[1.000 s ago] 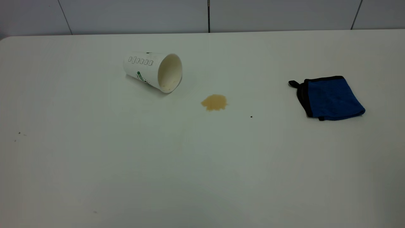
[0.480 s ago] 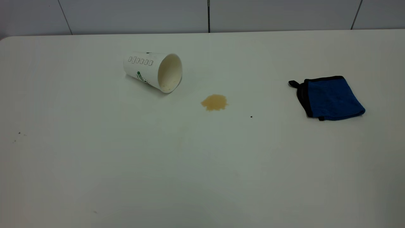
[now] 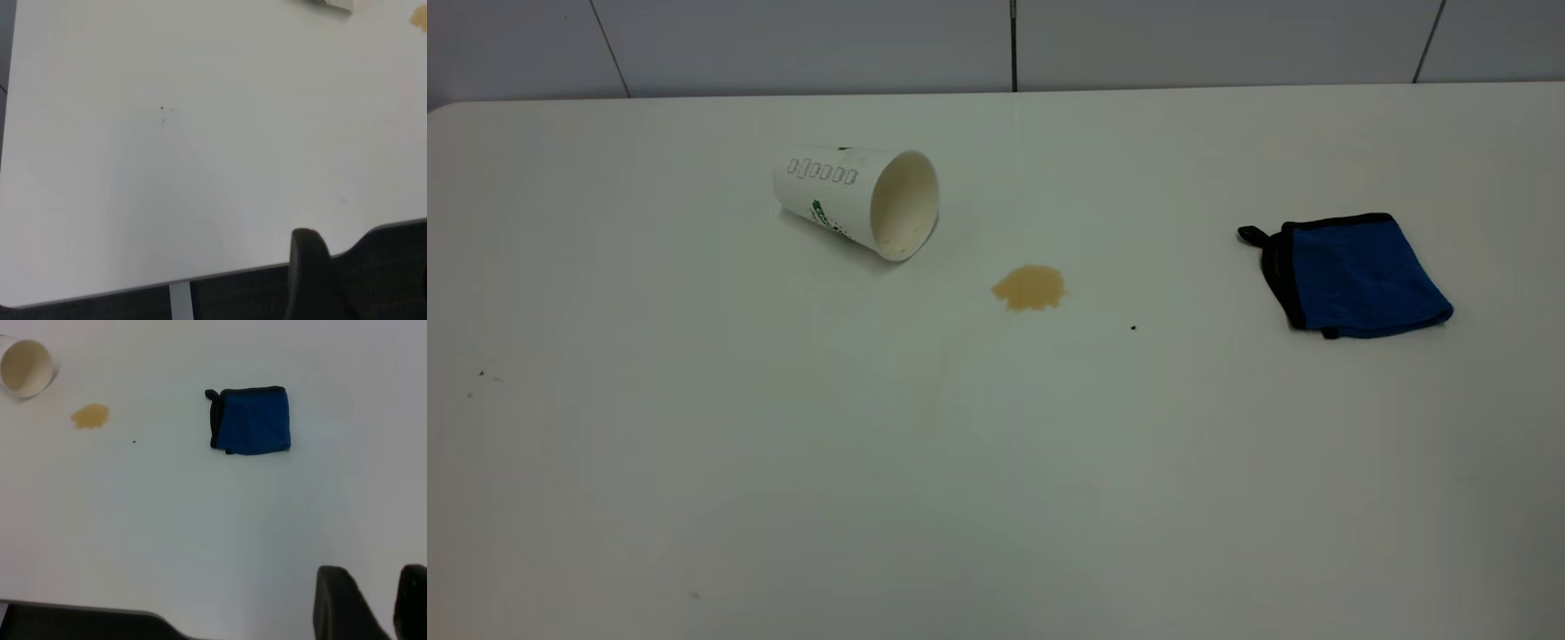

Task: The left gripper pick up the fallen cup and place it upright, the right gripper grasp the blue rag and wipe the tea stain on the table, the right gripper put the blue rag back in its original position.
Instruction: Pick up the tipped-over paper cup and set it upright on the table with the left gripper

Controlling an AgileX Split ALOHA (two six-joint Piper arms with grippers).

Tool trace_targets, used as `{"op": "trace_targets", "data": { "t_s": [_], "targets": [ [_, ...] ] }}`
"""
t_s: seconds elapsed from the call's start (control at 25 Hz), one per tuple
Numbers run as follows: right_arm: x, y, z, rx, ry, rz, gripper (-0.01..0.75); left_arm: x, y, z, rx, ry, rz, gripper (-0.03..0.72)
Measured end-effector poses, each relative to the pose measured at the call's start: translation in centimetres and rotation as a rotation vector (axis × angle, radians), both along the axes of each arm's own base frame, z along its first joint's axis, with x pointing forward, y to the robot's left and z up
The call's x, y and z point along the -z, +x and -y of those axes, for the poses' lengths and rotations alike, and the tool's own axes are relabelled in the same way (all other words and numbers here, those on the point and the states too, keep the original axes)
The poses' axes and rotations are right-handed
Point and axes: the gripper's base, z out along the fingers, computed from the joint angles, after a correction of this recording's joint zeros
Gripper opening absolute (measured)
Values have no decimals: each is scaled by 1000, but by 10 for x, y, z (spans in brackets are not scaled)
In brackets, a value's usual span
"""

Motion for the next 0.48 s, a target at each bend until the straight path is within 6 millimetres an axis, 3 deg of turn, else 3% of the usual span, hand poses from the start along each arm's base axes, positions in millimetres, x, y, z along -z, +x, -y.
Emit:
{"op": "trace_targets", "data": {
  "t_s": [0.48],
  "targets": [
    [0,0,0,0,-1,0,238,-6,2,0,-35,-48,43,433]
  ]
}}
